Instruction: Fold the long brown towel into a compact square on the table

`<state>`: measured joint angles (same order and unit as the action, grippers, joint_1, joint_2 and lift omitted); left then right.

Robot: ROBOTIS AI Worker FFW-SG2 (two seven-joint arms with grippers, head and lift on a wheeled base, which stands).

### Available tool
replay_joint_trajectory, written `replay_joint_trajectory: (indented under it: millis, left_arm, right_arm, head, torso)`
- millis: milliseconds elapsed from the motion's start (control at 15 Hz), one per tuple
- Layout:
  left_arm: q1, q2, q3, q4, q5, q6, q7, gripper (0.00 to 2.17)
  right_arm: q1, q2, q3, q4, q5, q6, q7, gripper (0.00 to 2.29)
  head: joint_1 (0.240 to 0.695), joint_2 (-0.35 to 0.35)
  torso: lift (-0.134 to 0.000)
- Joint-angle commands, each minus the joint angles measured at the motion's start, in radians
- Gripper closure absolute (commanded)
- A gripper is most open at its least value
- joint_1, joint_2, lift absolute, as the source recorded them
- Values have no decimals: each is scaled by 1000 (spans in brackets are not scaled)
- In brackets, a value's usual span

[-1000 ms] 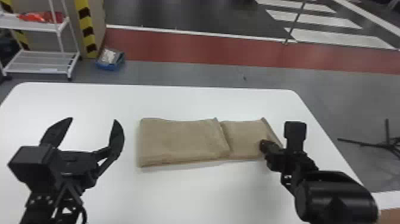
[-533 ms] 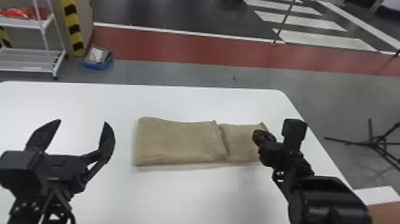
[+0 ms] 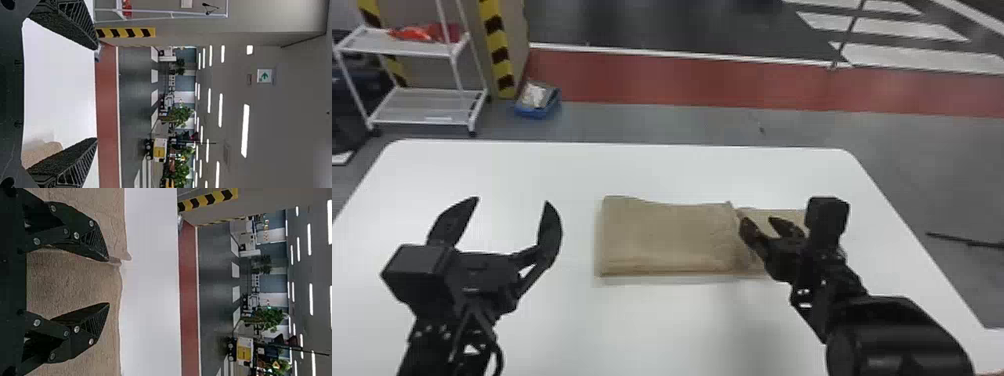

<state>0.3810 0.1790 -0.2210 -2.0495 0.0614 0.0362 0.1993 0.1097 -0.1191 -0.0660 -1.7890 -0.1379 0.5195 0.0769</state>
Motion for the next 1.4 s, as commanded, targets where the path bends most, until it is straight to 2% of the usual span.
replay_joint_trajectory:
  millis: [0, 133, 200, 267, 667, 800, 1133, 1333]
  left_arm:
    - [-2, 2, 5, 2, 0, 0, 0, 46]
    - [-2, 2, 11, 6, 0, 0, 0, 46]
    - [-2, 2, 12, 8, 0, 0, 0, 46]
    - [-2, 3, 12, 9, 0, -3, 0, 46]
    - [-10, 3, 20, 20, 5, -3, -1, 46]
    - [-13, 3, 20, 23, 6, 0, -1, 46]
    - [-16, 3, 20, 31, 9, 0, -1, 46]
    - [-14, 3, 22, 31, 9, -3, -1, 46]
  right_arm:
    - [-13, 7, 28, 20, 0, 1, 0, 576]
    - [-21, 7, 55, 36, 1, 8, 6, 596]
    - [-24, 7, 68, 43, 6, 8, 6, 734]
    - [-31, 7, 74, 57, 9, 11, 6, 758]
    - [-44, 7, 92, 77, 17, 14, -3, 751]
    - [-31, 7, 94, 57, 26, 11, -12, 458]
    - [-44, 7, 92, 74, 40, 20, -20, 475]
    - [-51, 7, 92, 89, 40, 23, -19, 596]
  head:
    - [695, -128]
    - [695, -101]
    - [695, -92]
    - [695, -85]
    - [695, -55]
    - [695, -53]
    - [695, -58]
    - [695, -59]
  torso:
    - [-115]
    - [-115]
    - [-115]
    - [-115]
    - [-115]
    - [-115]
    - [-115]
    - [-115]
